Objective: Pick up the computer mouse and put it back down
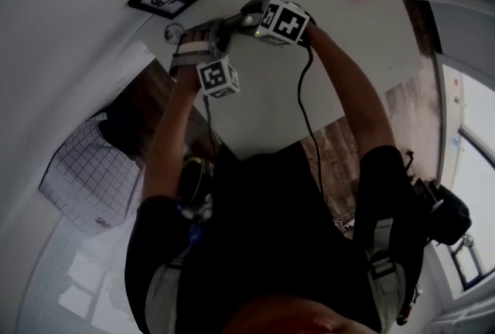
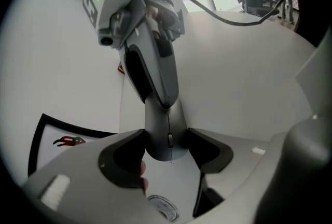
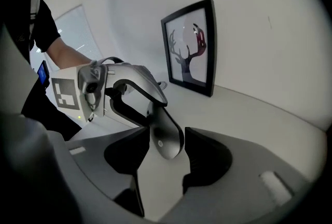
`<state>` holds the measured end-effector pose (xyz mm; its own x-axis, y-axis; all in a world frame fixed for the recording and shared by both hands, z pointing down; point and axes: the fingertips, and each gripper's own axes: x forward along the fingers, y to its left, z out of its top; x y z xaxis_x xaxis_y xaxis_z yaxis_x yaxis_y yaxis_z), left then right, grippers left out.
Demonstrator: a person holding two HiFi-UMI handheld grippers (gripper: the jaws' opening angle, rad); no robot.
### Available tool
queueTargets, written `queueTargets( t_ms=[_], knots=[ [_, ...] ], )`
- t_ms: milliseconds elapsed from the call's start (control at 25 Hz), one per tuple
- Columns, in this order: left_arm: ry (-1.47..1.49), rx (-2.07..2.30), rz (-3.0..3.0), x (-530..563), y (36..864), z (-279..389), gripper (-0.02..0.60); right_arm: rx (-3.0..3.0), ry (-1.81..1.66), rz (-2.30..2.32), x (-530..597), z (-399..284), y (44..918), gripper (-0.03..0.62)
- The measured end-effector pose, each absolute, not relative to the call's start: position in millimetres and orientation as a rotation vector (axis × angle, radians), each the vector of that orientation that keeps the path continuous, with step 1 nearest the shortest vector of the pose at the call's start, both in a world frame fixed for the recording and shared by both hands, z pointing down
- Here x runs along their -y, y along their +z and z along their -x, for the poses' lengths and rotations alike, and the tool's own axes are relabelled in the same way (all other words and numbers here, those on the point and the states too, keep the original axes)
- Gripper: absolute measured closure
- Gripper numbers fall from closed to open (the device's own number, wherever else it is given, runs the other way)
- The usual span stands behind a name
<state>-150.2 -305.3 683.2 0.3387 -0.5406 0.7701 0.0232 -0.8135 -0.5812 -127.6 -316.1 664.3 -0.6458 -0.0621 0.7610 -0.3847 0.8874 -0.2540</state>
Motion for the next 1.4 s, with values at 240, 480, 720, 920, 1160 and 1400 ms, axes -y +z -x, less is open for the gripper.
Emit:
queueTargets(
  t_ms=[240,480,720,920,1160,1400],
  knots=[
    [-1.477,-0.429,2.125,305,683,148,0.314,2.232,0.601,-0.263,314,138,686,0.344],
    [-1.419,-0.38,2.053,302,683,148,0.313,2.249,0.602,-0.235,308,136,685,0.363],
    [-1.31,-0.229,1.873,289,681,149,0.314,2.277,0.564,-0.139,288,130,682,0.413],
    [-1.29,-0.205,1.819,287,680,149,0.314,2.284,0.569,-0.113,280,139,684,0.429],
    [-1.305,-0.288,1.866,293,675,152,0.311,2.328,0.616,-0.167,281,144,674,0.437],
    [-1.321,-0.412,1.999,300,661,157,0.308,2.37,0.59,-0.28,285,138,654,0.441]
  ],
)
